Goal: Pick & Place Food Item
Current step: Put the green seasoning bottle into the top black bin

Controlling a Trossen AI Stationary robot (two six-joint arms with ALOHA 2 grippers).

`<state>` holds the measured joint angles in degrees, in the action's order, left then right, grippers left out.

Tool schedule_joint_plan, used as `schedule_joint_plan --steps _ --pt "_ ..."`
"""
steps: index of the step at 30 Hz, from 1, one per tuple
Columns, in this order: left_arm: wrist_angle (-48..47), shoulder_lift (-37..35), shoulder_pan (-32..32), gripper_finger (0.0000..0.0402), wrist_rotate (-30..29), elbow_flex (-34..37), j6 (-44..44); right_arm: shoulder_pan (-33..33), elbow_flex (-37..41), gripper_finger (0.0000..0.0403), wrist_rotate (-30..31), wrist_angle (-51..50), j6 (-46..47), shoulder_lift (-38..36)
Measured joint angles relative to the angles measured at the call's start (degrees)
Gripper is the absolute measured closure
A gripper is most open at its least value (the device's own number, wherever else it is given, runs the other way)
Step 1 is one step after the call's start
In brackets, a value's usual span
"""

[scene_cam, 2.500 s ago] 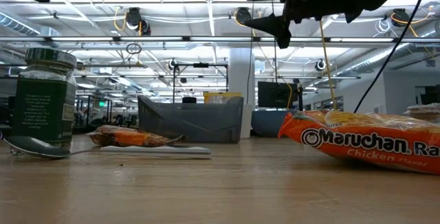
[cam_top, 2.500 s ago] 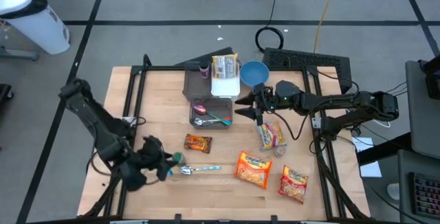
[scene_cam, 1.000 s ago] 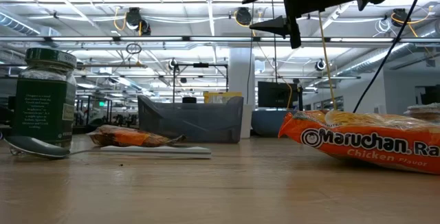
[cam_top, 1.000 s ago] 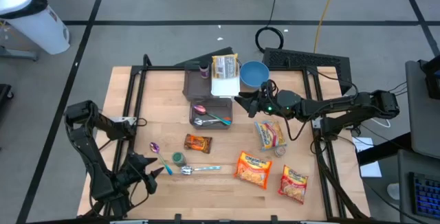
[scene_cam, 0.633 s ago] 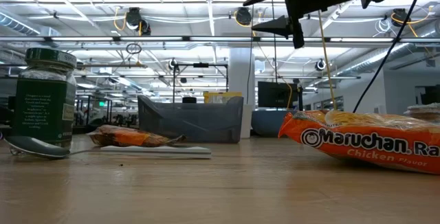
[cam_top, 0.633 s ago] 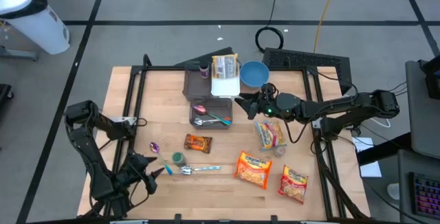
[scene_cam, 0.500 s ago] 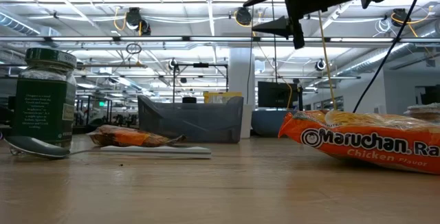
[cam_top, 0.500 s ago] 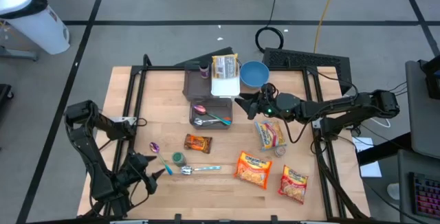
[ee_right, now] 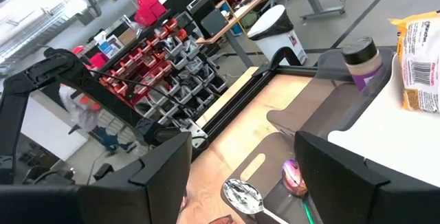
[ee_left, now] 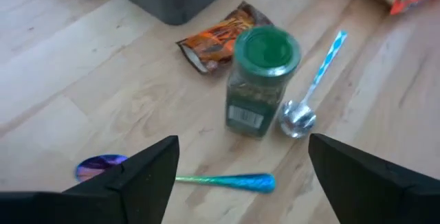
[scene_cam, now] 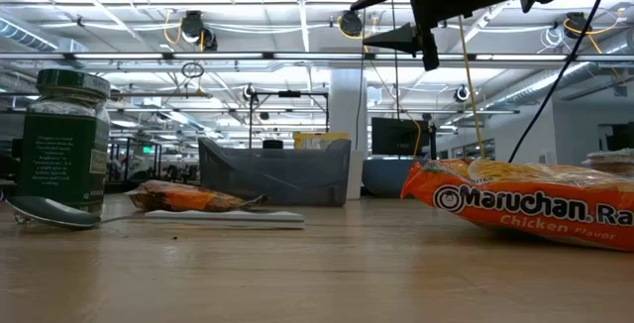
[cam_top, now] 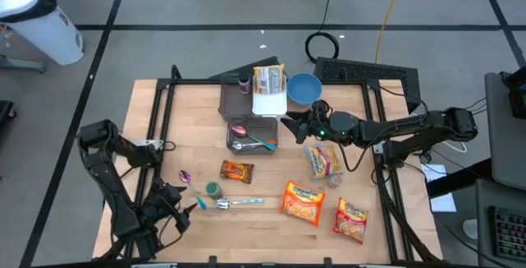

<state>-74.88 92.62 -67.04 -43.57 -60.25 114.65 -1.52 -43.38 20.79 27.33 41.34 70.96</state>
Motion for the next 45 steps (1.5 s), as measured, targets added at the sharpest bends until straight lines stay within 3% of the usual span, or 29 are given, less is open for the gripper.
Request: schedule_joint_plan --steps 7,13,19,36,40,45 --pt "10.2 0.0 1.8 0.009 -3.4 3.0 -6.5 1.0 0.0 0.0149 0.0 -0.9 -0.2 0.0" --pt "19.6 0.0 3.3 0.0091 -8.6 8.2 -6.5 2.2 0.0 0.0149 0.0 -1.1 -0.1 0.0" --pt "26.1 0.0 5.6 0.0092 -8.3 13.0 -9.3 2.4 0.0 0.0149 0.1 -1.0 0.3 0.0" --pt "45.0 0.0 13.1 0.0091 -10.9 17.9 -30.9 2.4 0.0 0.0149 0.1 -3.6 1.5 0.0" --pt "52.0 0.0 14.2 0.0092 -8.6 20.3 -35.1 2.4 0.0 0.0149 0.1 -3.6 1.5 0.0" --pt "54.2 0.0 14.7 0.0091 -6.5 21.6 -36.0 2.4 0.0 0.0149 0.1 -3.7 1.4 0.0"
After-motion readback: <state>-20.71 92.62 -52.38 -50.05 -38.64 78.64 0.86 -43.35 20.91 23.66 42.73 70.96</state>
